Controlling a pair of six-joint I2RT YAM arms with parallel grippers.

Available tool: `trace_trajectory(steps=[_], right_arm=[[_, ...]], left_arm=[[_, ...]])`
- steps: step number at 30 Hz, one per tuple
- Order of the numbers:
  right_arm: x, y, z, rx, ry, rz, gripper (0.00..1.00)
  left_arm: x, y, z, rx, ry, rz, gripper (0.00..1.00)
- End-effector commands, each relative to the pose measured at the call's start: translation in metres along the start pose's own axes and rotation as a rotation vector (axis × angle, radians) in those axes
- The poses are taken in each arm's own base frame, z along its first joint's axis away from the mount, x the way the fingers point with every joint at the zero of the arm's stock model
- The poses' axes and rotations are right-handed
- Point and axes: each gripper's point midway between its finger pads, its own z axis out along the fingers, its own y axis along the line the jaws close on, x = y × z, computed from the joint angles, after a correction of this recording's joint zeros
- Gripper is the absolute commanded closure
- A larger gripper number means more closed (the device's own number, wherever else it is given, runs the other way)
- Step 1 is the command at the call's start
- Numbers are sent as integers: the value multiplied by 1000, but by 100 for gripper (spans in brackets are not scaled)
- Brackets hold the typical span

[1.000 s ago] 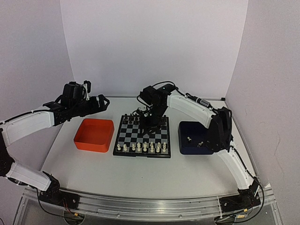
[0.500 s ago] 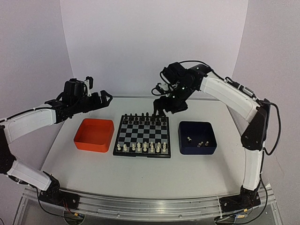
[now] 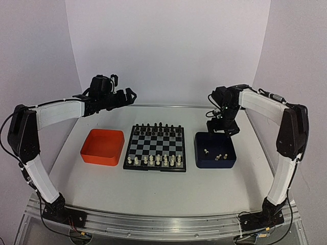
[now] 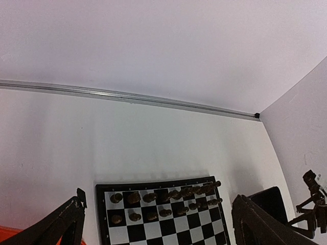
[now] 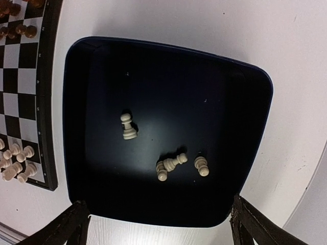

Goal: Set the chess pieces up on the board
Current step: Pick up the chess piece from the storage box.

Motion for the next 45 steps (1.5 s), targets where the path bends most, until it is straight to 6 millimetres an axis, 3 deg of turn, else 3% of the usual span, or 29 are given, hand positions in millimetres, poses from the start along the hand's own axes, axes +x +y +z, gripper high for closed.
trace_trajectory(steps=[1, 12, 18, 30, 39, 44, 45], right_arm=[[6, -10, -2, 22, 7, 6, 9], [34, -33, 53, 95, 227, -24, 32], [44, -47, 75, 154, 295, -39, 42], [56, -51, 90, 159, 355, -68, 66], [54, -58, 98, 194, 366, -91, 76], [51, -58, 98, 197, 359, -97, 100], [50, -57, 96, 192, 354, -96, 100]], left_arm=[[-29, -19, 13, 45, -23, -2, 0], [-40, -19, 49, 26, -34, 75, 0], [-41, -19, 55, 28, -40, 82, 0], [-35, -20, 60, 49, -21, 54, 0], [-31, -22, 60, 63, -10, 30, 0], [-30, -21, 63, 64, -11, 33, 0], [-30, -21, 63, 62, -12, 35, 0]])
